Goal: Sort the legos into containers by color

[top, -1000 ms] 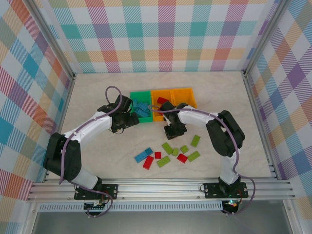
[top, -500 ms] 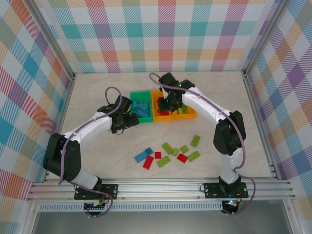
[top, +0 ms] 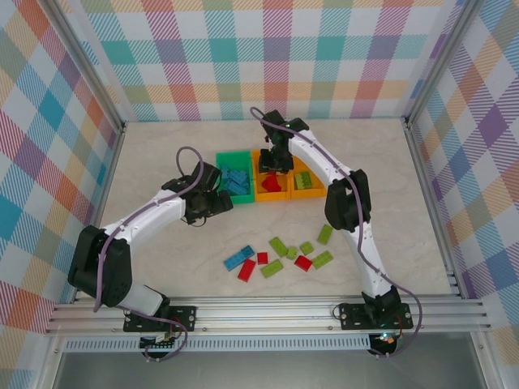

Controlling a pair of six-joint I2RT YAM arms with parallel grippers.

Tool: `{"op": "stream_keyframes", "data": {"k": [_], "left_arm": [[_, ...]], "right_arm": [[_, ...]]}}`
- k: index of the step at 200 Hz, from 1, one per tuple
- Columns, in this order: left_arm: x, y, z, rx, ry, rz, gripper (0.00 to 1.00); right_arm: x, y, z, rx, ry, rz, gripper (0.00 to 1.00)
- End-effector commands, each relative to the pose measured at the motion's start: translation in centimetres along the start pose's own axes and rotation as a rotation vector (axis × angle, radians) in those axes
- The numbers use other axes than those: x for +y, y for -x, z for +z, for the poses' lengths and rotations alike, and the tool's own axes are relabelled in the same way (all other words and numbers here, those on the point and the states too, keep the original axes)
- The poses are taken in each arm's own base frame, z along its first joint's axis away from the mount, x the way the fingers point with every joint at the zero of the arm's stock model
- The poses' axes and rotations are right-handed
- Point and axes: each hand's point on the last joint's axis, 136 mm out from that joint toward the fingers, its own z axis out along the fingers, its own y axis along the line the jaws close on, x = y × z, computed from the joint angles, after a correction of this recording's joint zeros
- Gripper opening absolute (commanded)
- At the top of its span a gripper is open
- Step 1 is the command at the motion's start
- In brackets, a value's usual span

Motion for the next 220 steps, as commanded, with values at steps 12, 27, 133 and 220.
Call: {"op": "stream_keyframes", "data": {"k": [12,27,133,220], "left_arm": [[0.2,-1.2,-0.5,0.006,0.005,0.028,0.92],[0.2,-1.6,-0.4,0.012,0.006,0.042,0.92],[0.9,-1.6,0.1,-0.001,0.032,0.013,0.95],[0.2,-1.4,0.4,0.013,0.026,-0.001,0.95]], "right_arm": [[1.6,0.5,-2.1,-0.004,0.093,0.020,0.68],[2.3,0.2,-3.1,-0.005,0.126,0.008,0.81],[-3.4,-20.1,-5.2,0.035,0.127,-0.578,0.84],[-3.6,-25.6,-2.8,0.133,0.081,-0.697,0.82]]}}
